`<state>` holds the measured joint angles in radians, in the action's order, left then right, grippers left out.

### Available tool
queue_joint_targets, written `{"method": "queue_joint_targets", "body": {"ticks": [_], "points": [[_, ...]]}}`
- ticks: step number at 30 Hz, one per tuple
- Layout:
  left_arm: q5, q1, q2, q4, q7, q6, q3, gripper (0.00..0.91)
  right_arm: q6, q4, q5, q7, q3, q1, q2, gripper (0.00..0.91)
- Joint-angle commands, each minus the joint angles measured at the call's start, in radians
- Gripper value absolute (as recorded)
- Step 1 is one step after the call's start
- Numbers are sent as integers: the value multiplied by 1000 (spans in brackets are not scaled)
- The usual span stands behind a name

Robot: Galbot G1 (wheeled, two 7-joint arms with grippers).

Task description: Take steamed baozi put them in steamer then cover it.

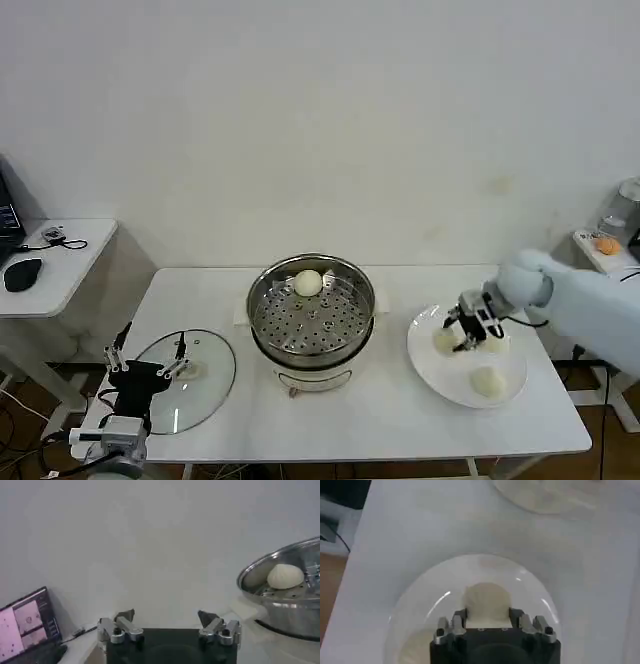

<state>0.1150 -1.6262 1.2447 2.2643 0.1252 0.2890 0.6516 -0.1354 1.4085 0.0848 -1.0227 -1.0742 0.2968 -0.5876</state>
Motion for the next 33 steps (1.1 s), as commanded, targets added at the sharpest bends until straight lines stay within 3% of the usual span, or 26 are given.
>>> {"method": "queue_joint_targets", "body": {"ticks": [1,7,12,23,33], "points": [[0,-2,-2,2,0,-1,1,907,-6,16,101,-6,-52,269,-9,584],[-4,-3,-7,6,1,-2,7,907,-38,11,177,11,-111,407,-118,584],[-7,1,-12,3,3,0,9,907,-86,0,275,50,-153,482,-272,584],[-11,17,-9,-3,6,1,19,907,-182,-81,431,125,-201,400,-591,595],[-30,25,-2,7,13,7,52,907,-232,-187,465,138,-234,311,-747,595]]}}
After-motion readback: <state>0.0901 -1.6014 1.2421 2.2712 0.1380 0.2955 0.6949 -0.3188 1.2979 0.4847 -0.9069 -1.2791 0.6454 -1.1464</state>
